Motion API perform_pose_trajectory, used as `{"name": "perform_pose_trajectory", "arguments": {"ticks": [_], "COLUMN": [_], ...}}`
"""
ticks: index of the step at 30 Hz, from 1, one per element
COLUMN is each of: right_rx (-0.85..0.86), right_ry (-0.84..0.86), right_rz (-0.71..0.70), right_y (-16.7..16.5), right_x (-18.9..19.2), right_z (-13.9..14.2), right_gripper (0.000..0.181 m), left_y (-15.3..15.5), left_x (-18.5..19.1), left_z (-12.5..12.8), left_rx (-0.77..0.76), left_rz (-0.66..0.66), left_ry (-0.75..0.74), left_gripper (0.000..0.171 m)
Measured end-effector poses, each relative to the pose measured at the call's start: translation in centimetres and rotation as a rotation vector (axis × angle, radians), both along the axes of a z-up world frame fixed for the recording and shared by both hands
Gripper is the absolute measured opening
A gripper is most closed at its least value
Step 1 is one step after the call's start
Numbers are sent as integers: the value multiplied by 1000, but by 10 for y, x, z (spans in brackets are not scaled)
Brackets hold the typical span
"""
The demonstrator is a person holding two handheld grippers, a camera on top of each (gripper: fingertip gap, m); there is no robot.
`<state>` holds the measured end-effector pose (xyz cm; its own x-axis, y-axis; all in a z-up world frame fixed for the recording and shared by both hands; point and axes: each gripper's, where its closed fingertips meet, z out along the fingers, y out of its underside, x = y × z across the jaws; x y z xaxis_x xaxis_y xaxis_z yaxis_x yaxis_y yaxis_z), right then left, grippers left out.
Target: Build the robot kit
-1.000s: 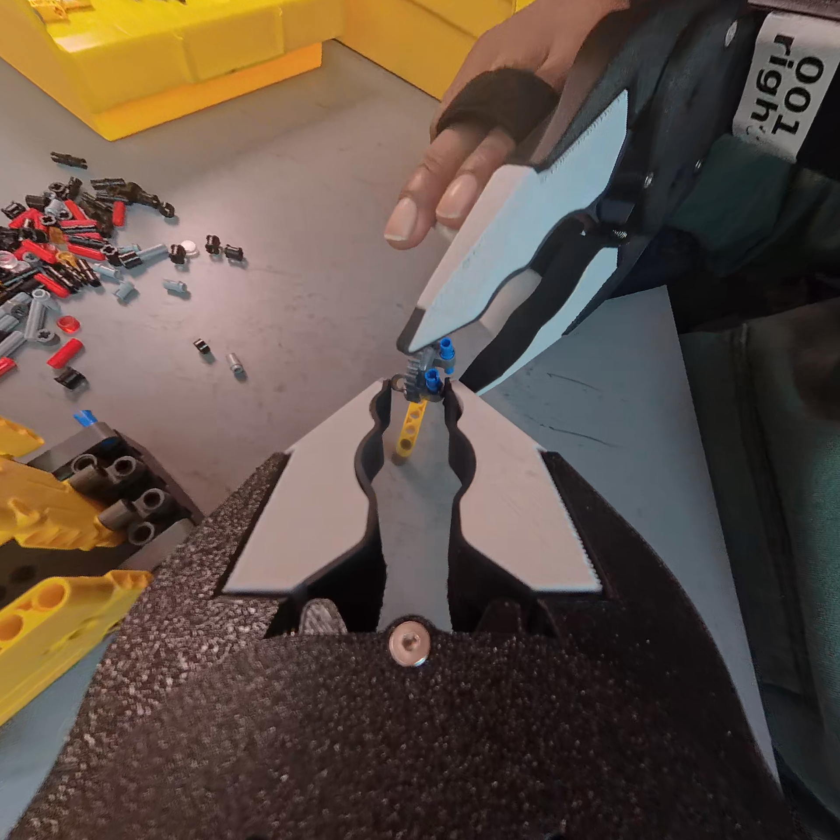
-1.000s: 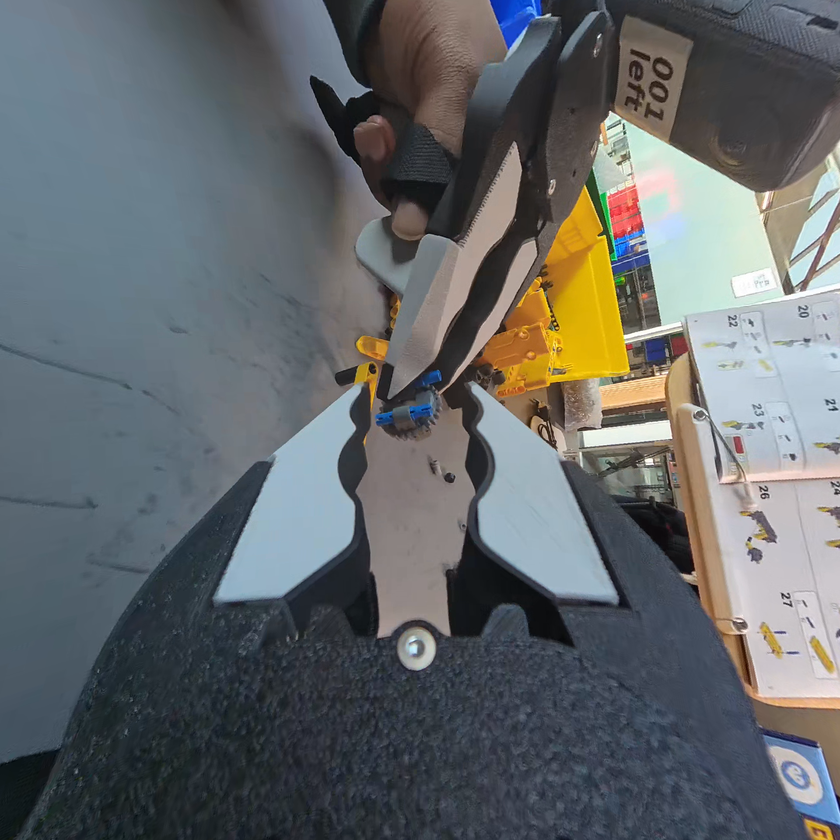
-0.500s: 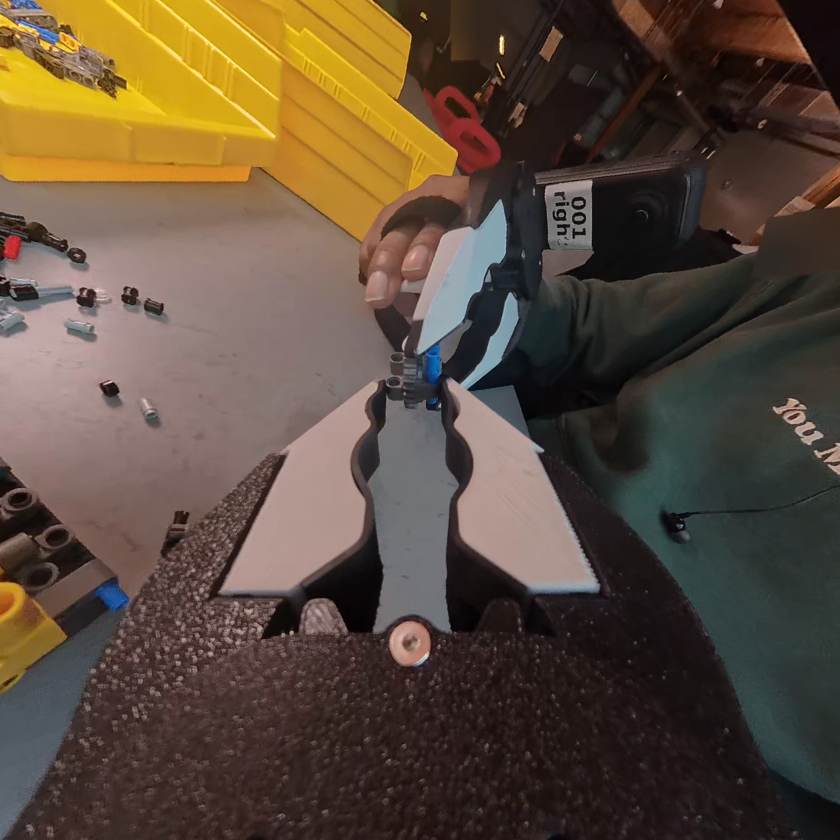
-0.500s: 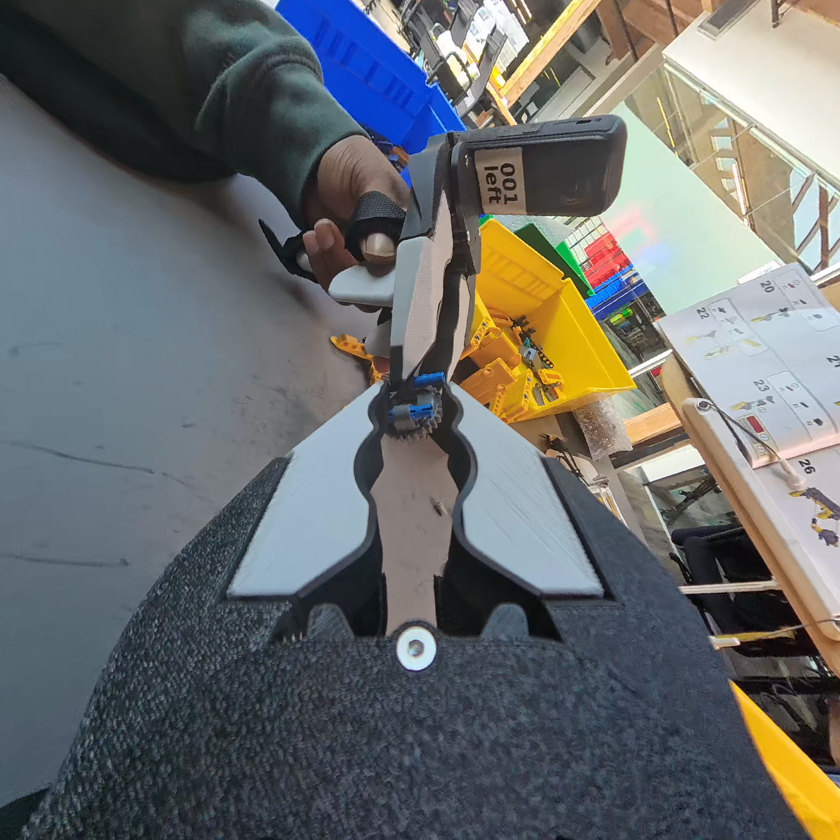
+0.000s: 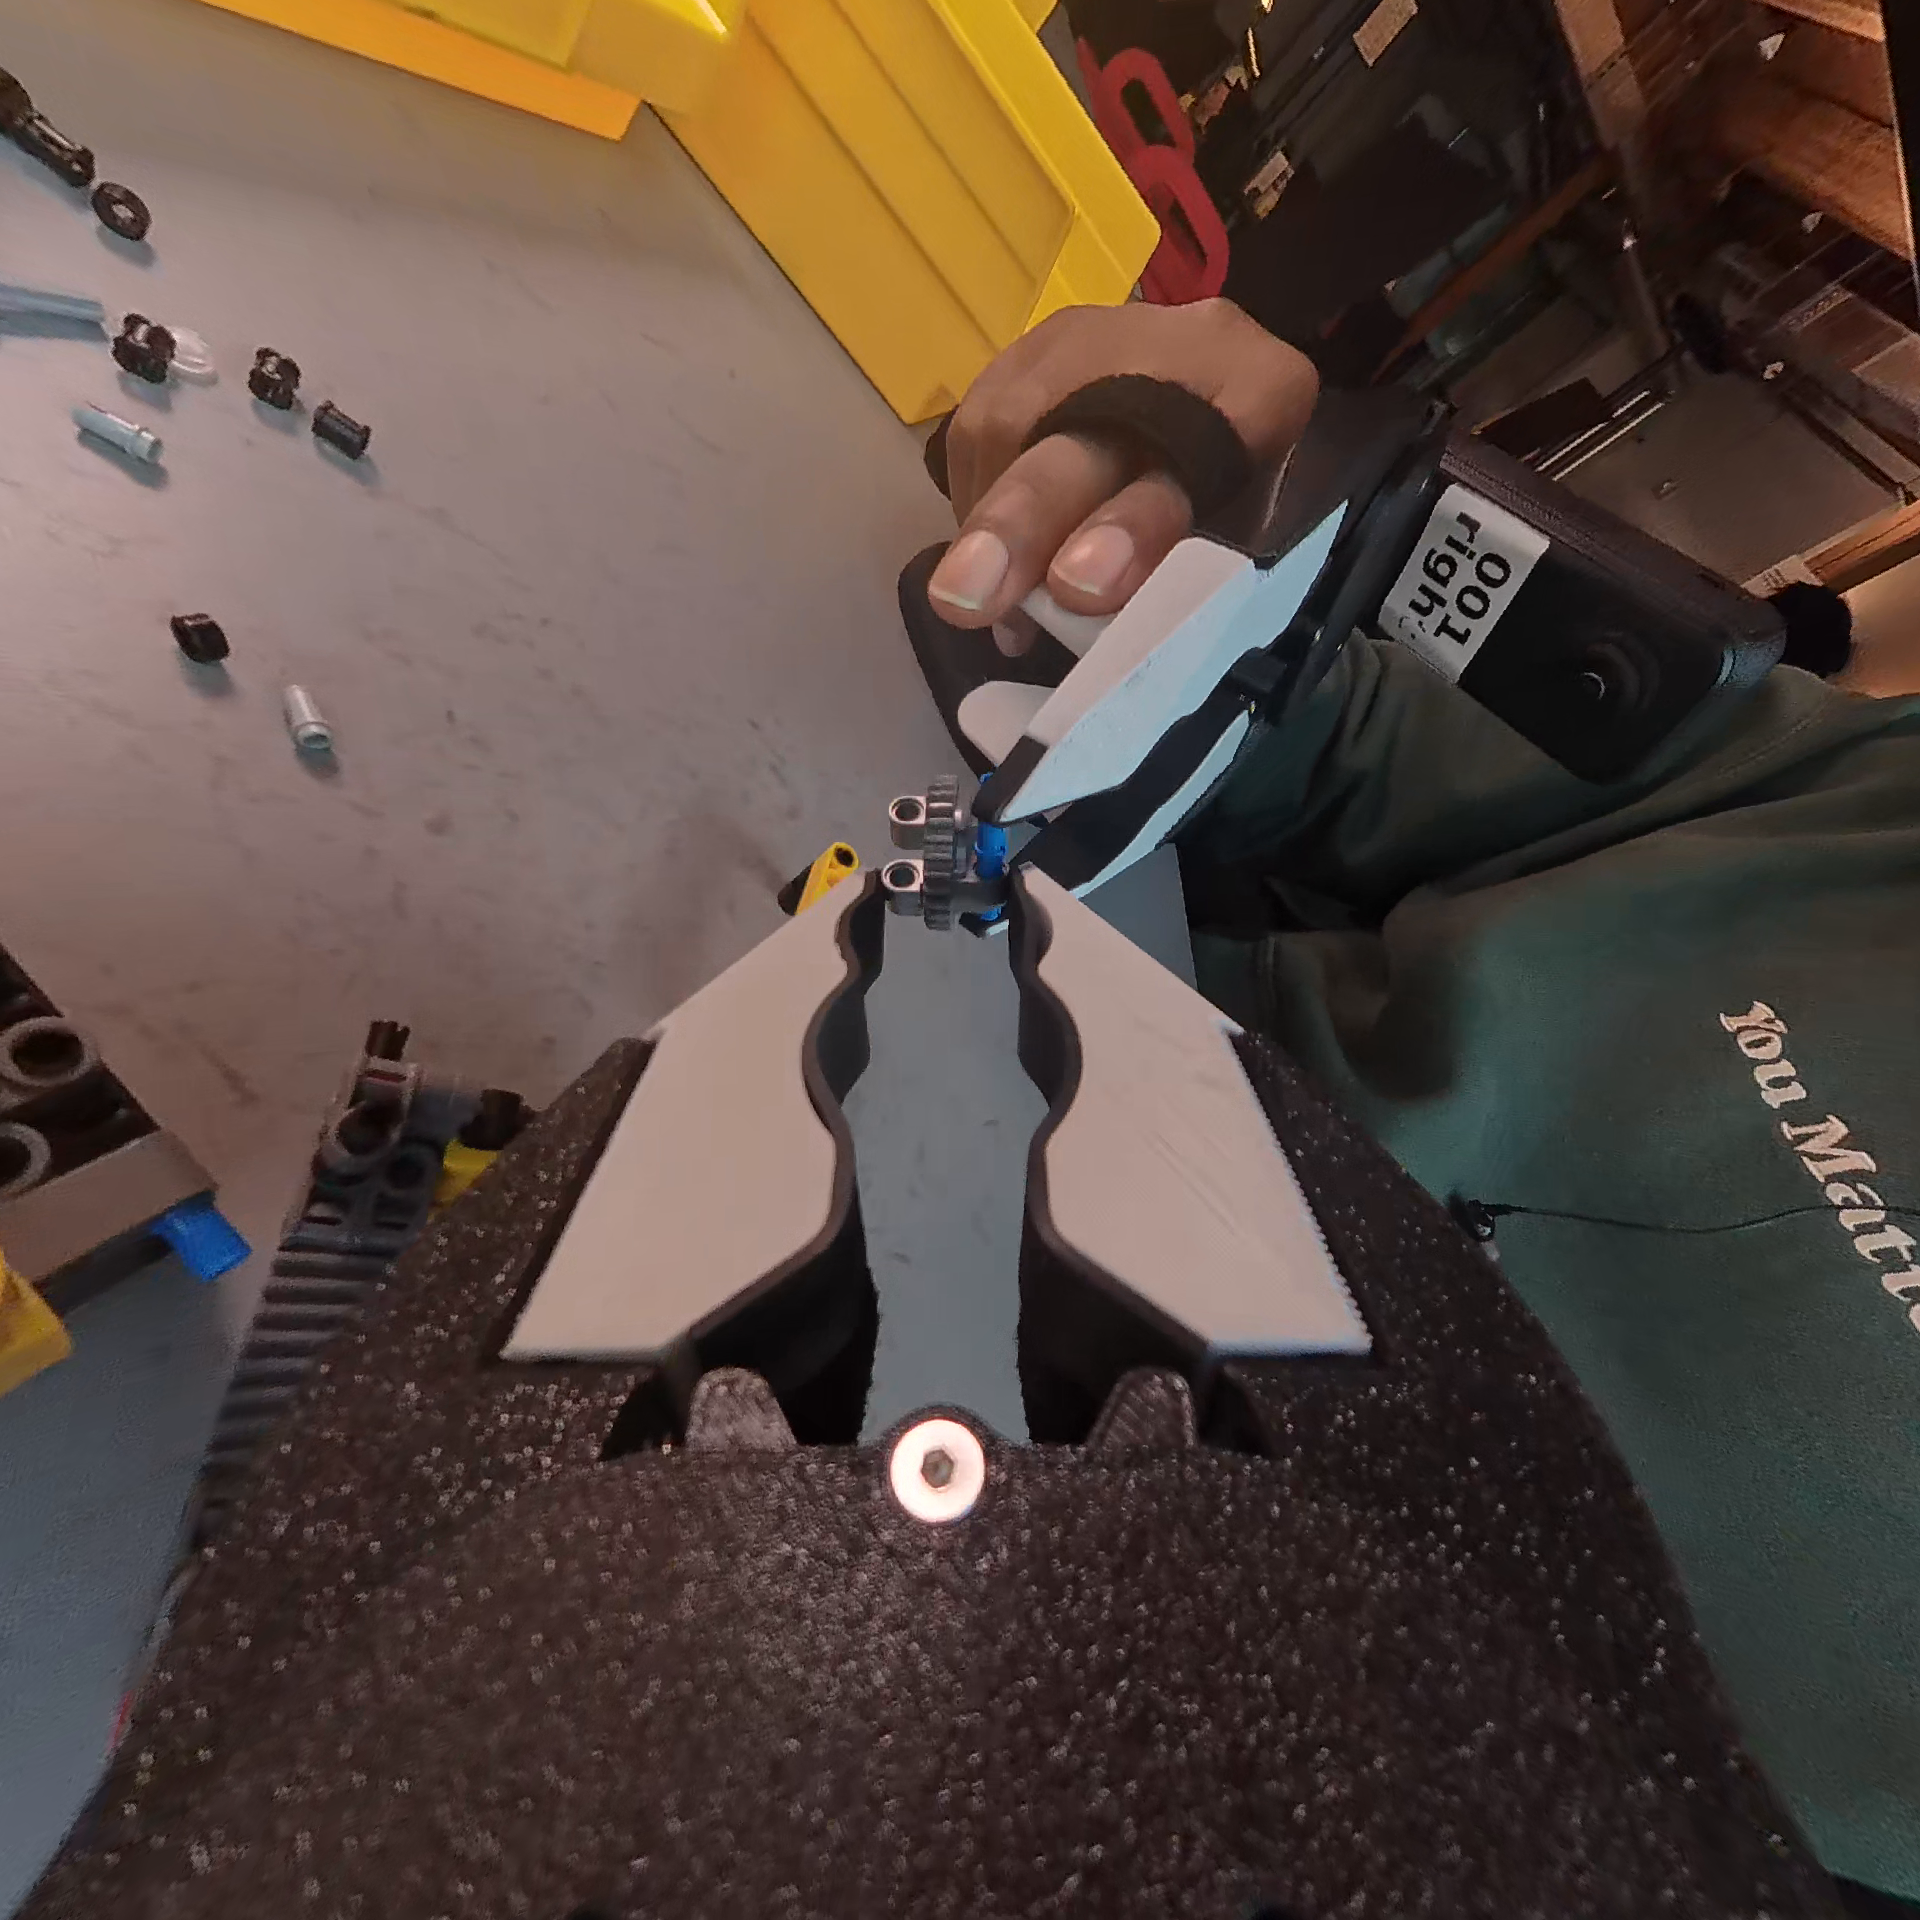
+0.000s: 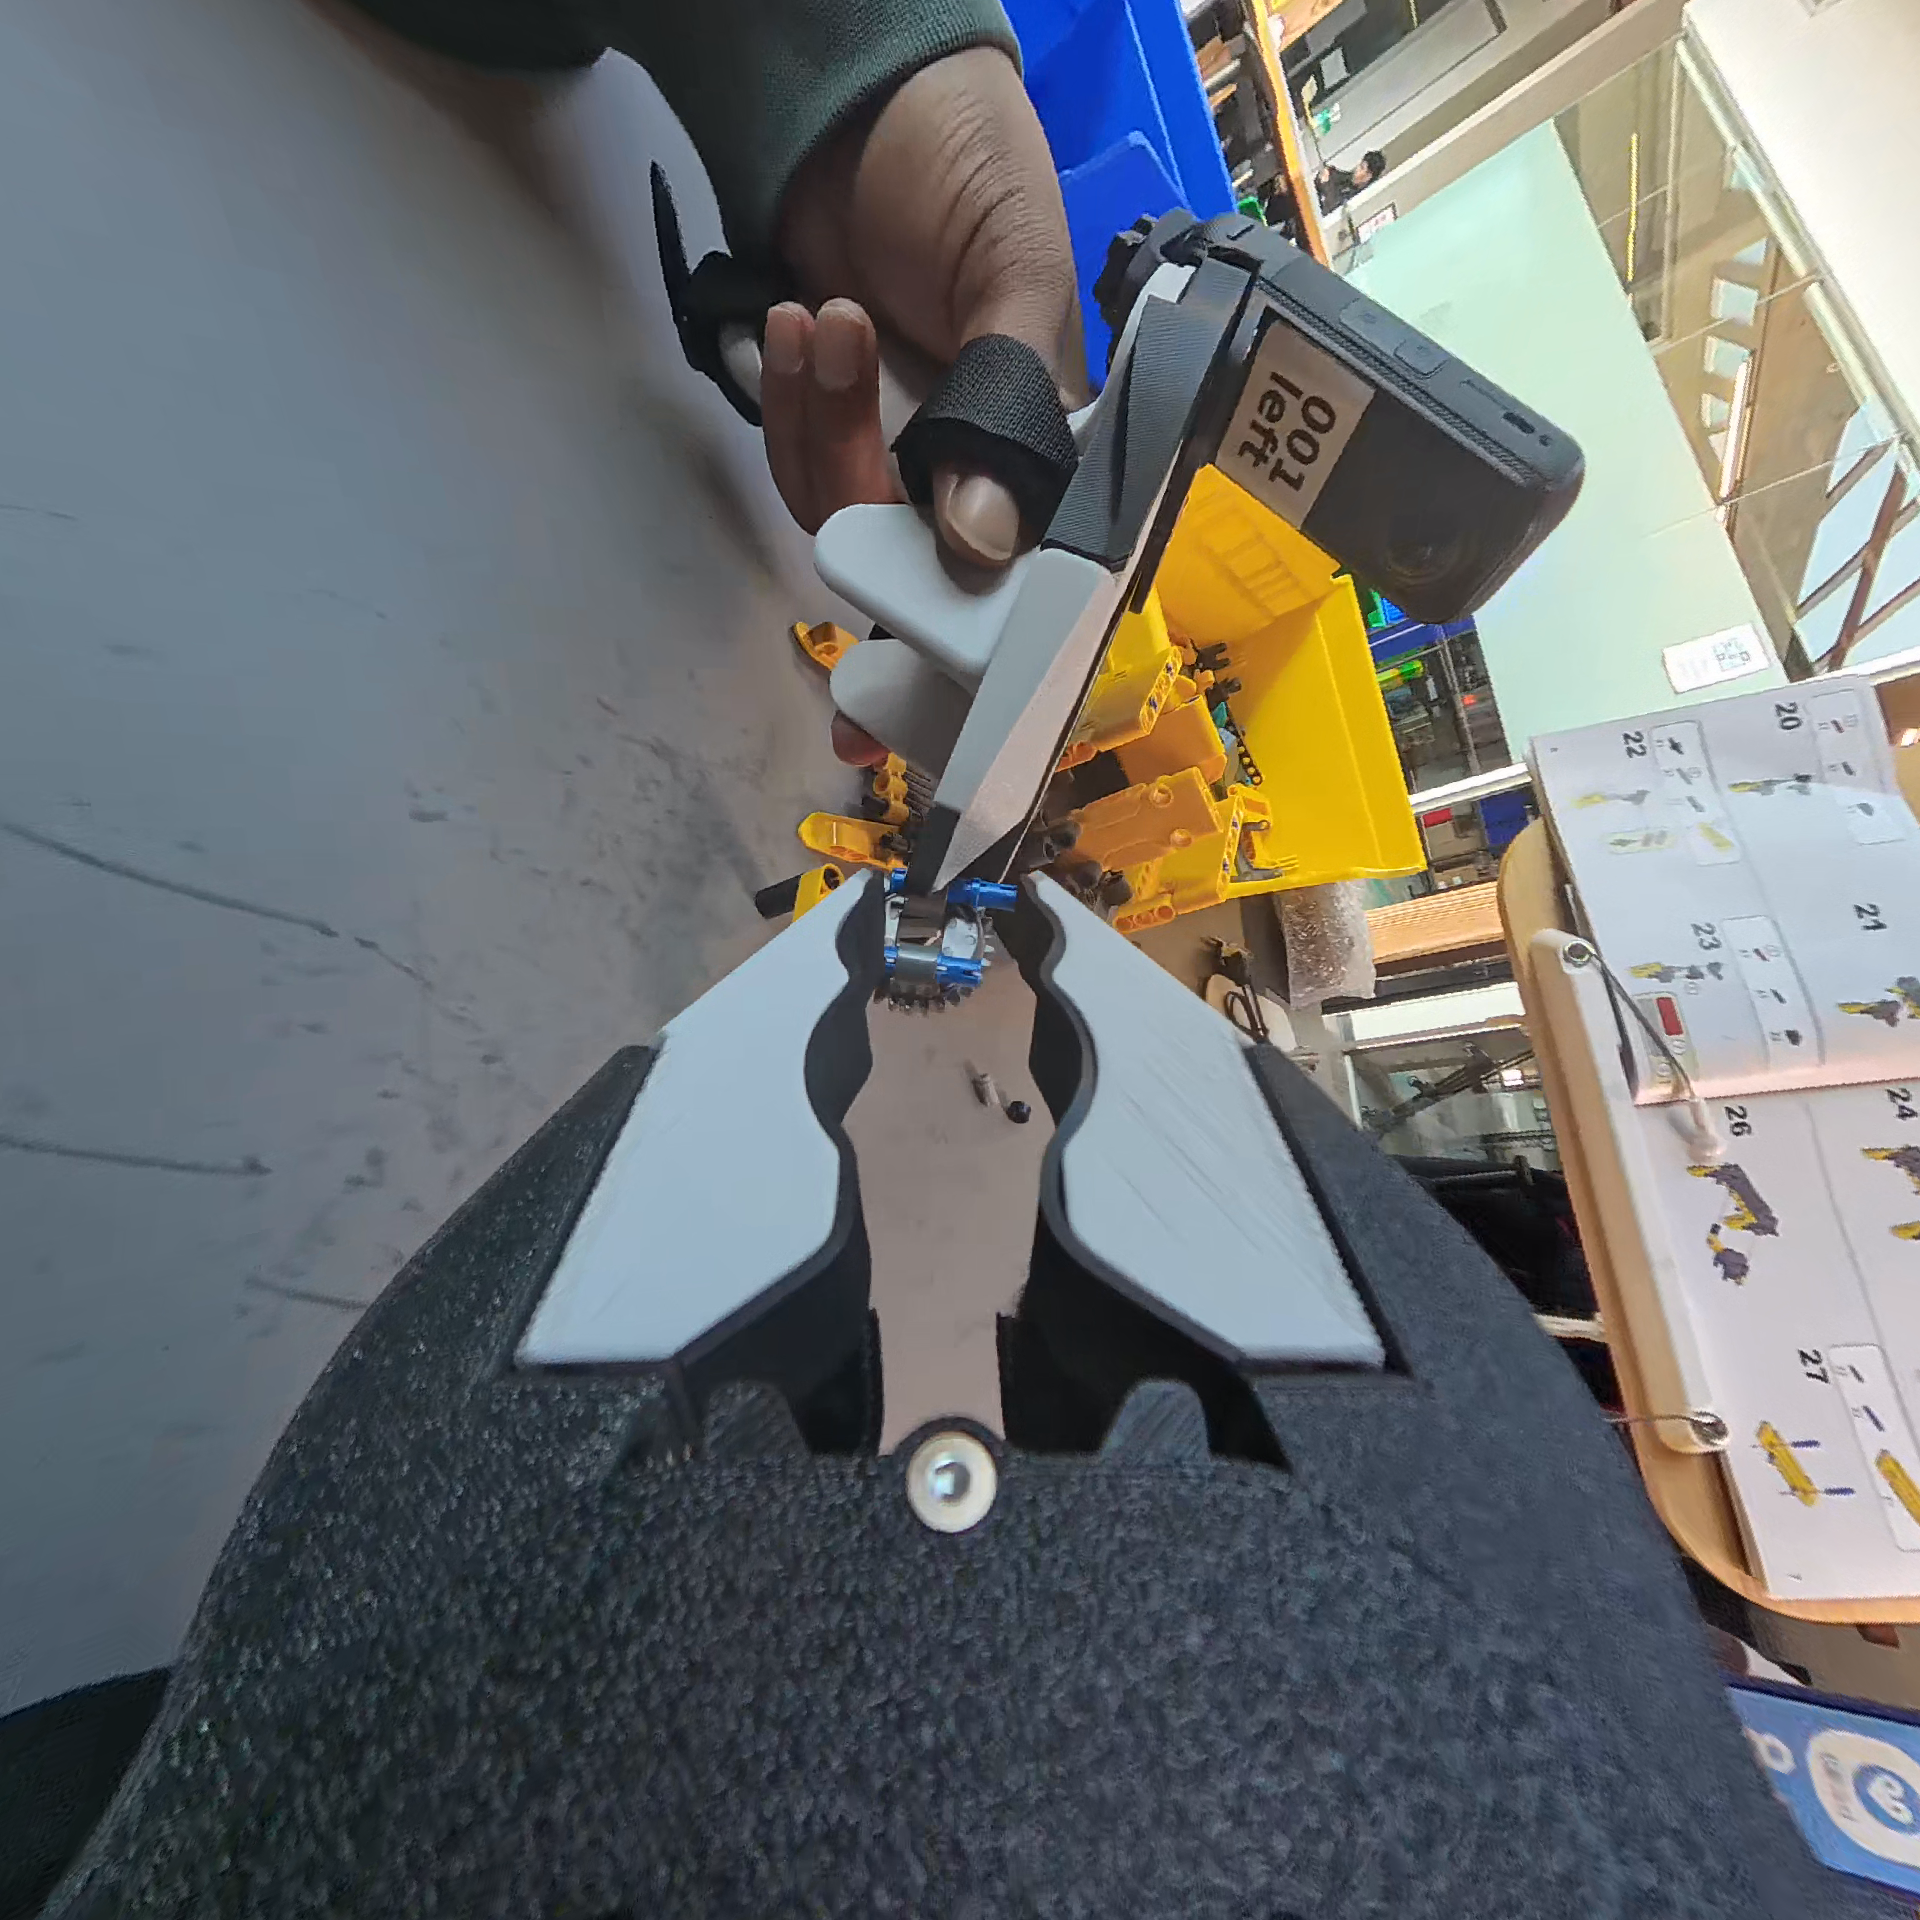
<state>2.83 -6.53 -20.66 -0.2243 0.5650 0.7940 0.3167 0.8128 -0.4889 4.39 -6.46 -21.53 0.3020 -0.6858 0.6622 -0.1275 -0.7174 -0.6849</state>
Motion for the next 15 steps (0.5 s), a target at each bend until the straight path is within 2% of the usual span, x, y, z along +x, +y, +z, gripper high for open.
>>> {"name": "perform_pose_trajectory", "arguments": {"ticks": [10,15], "right_rx": [-69,-67], "right_ry": [-32,-7], "right_rz": [10,4], "right_y": [-2,-2], "right_x": [2,1], "right_z": [-3,3], "right_gripper": [23,22], "left_y": [-3,-2], "left_x": [1,0], "left_z": [-3,3], "left_rx": [-21,2], "left_rz": [-14,-5], "left_ry": [26,-12], "left_gripper": [23,23]}}
